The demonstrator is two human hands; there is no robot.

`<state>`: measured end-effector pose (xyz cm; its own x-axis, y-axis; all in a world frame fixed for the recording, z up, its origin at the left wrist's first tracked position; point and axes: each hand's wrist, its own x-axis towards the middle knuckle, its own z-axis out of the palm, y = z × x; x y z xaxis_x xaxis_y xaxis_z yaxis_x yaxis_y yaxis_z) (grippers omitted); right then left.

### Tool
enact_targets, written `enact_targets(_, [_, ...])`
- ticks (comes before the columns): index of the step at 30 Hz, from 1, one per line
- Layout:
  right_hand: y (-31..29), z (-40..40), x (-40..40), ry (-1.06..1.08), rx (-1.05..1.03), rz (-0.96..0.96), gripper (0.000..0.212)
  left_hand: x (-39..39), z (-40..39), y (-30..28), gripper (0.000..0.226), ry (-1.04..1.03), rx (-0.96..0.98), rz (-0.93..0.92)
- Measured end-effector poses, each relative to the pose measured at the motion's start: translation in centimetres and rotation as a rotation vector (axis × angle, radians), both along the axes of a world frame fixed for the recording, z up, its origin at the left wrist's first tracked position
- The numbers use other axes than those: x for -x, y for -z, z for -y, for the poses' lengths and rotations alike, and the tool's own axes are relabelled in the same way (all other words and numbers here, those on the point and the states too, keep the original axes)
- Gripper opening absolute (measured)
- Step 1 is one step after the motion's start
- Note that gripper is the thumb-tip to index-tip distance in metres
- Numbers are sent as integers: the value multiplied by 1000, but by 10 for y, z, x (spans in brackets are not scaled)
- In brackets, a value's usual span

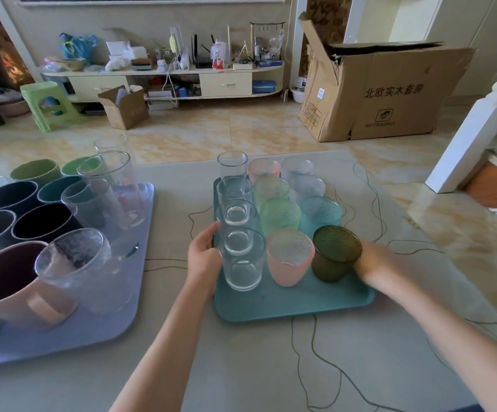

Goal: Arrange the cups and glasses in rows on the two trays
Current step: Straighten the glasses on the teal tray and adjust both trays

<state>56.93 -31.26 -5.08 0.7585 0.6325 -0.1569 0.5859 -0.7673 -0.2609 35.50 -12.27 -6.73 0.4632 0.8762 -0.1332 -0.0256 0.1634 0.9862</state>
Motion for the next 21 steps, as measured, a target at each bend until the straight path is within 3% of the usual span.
enact_targets(8, [4, 1, -21, 83, -90, 59, 27, -31, -9, 6, 64, 13, 14, -20])
enact_targets(13, [5, 0, -27, 145, -150, 4, 14, -27, 0, -5, 56, 28, 52, 8])
enact_targets(17, [-4, 11, -21, 295, -304, -33, 23, -14, 5, -9, 51, -57, 153, 38])
enact_targets(21, [-43, 24, 12, 289, -566, 324, 23, 8, 7, -30, 51, -130, 67, 35])
